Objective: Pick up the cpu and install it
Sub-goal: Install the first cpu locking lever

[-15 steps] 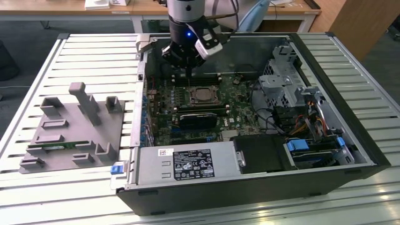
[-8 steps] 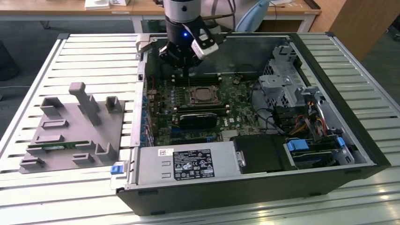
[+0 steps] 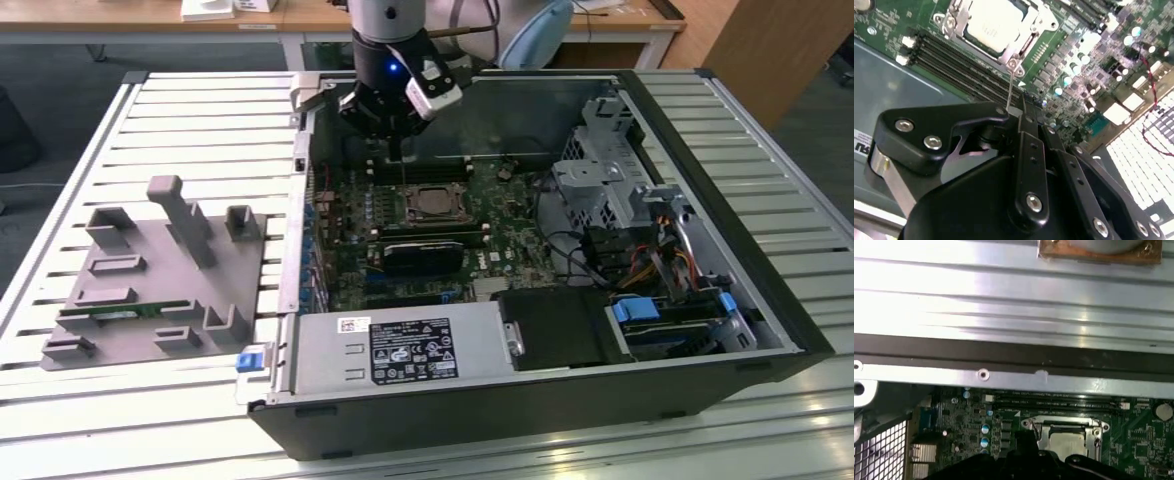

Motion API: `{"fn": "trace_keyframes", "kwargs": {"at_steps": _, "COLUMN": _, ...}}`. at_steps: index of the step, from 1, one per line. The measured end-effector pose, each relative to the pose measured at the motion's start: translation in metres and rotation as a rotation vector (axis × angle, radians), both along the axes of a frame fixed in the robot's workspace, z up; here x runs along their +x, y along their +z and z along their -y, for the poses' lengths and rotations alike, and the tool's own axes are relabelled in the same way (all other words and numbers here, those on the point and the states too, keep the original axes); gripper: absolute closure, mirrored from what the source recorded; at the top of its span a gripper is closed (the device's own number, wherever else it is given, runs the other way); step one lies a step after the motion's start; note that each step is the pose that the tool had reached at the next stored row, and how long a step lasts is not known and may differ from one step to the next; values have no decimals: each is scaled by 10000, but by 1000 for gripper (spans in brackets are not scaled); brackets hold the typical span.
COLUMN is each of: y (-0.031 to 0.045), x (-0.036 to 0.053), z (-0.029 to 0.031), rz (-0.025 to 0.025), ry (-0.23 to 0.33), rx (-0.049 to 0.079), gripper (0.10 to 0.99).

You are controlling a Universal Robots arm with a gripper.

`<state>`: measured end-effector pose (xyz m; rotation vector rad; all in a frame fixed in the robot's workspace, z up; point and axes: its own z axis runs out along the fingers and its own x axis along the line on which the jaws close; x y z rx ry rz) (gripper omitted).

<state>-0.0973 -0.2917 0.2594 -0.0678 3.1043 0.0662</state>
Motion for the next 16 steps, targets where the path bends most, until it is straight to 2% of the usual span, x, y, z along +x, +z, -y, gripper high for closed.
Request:
{"fn": "trace_keyframes", "kwargs": {"at_steps": 3, "y": -9, "x": 92, "z": -7, "rz": -47, "ry": -1, "rx": 0, "gripper": 980}}
{"fn": "trace_keyframes", "kwargs": {"at_steps": 9, "y": -31, "x": 340, "z": -18, "rz": -161, "ry": -2, "rx": -2, "gripper": 980}}
{"fn": "trace_keyframes", "kwargs": {"at_steps": 12, "y": -35, "x": 352, "z": -17, "rz": -163, "ry": -2, "rx": 14, "gripper": 980}}
{"fn": "trace_keyframes", "kwargs": {"at_steps": 15, "y": -47, "x": 355, "z": -13, "rz": -161, "ry": 1, "rx": 457, "gripper": 980}}
{"fn": "trace_keyframes", "kwargs": {"at_steps": 16, "y": -58, "x": 359, "z": -13, "rz": -159, "ry": 2, "rx": 481, "gripper": 980}}
